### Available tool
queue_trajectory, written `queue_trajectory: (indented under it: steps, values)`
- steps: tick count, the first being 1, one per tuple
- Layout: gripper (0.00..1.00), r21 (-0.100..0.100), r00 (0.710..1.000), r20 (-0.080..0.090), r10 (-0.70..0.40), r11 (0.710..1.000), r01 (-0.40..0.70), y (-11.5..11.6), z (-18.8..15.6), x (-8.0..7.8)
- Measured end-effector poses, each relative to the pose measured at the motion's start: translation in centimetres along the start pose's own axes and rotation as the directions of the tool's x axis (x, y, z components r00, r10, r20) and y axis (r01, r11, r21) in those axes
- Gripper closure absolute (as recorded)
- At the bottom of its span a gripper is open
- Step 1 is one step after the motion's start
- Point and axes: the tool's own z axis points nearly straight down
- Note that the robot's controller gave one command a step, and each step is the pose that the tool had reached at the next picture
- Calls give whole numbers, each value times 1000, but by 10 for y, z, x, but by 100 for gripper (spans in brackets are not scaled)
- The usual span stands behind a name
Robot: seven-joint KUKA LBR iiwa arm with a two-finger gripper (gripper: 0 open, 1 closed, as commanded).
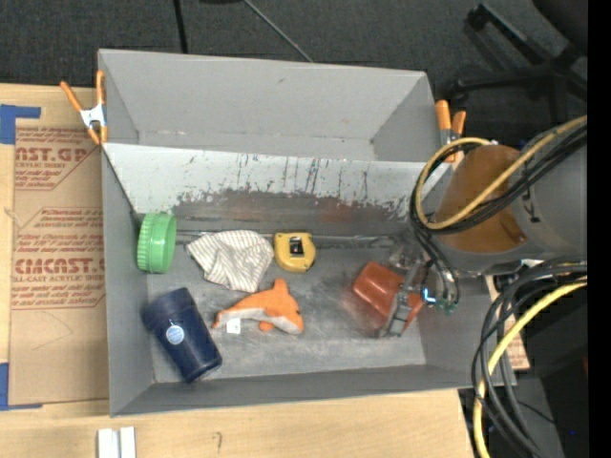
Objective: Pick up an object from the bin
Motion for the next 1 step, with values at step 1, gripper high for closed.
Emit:
queue_trajectory:
  steps: [1]
  values:
    - [100, -1, 961, 0, -275, 961, 275, -6, 5, -9]
